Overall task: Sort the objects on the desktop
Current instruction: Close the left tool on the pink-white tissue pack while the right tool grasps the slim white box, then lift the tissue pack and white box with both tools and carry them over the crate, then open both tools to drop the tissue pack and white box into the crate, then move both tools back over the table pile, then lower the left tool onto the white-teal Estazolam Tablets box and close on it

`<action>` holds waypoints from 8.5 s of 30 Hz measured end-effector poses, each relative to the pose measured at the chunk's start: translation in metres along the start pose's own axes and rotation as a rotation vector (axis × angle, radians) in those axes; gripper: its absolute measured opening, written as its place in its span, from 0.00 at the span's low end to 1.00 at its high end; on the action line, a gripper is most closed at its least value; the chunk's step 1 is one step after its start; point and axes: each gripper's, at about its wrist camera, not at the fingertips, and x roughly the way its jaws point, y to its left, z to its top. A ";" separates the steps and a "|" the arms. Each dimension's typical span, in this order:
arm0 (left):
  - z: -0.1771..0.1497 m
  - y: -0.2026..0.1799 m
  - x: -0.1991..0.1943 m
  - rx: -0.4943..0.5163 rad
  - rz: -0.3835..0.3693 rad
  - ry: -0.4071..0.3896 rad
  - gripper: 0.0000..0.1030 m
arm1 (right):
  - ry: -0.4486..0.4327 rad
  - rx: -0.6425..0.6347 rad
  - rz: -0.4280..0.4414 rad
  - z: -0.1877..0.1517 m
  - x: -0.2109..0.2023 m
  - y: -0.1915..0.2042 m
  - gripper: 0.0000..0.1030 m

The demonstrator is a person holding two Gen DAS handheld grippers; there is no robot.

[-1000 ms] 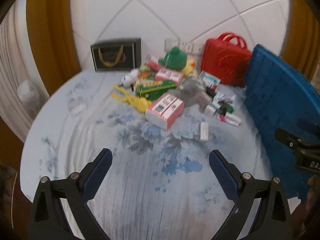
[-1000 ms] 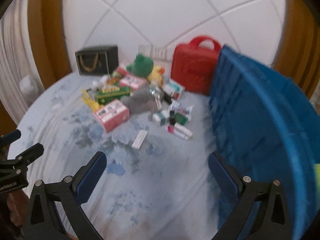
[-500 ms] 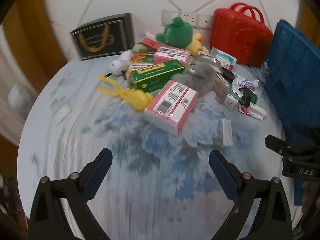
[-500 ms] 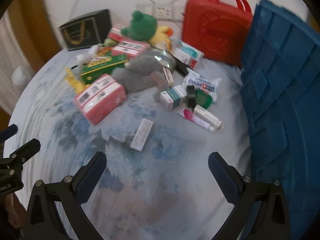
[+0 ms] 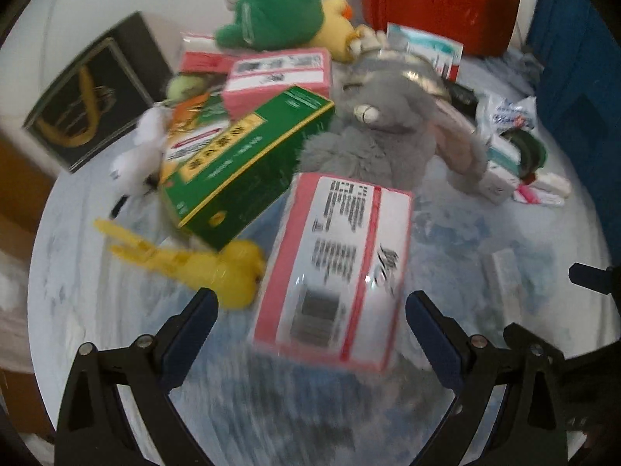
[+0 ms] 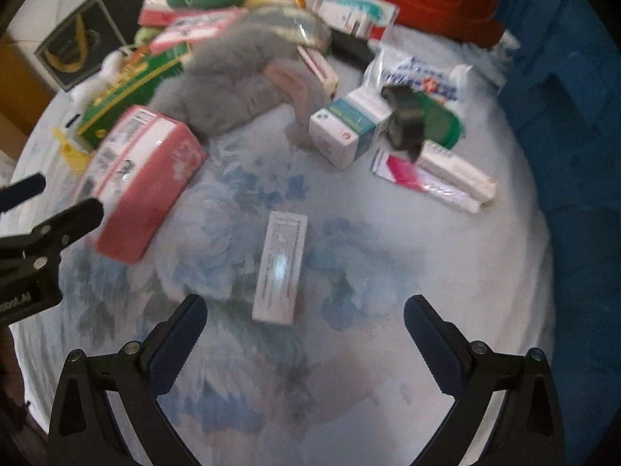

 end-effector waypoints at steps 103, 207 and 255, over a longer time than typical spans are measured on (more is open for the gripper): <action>-0.072 -0.323 -0.391 0.031 -0.169 -0.680 0.78 | -0.880 0.003 -0.340 -0.170 -0.387 -0.243 0.25; -0.053 -0.098 -0.125 -0.111 -0.098 -0.200 0.90 | -0.399 -0.033 0.075 -0.064 -0.125 -0.094 0.71; -0.043 -0.063 0.004 -0.115 -0.159 -0.080 0.47 | -0.195 -0.025 0.165 -0.009 0.001 -0.067 0.51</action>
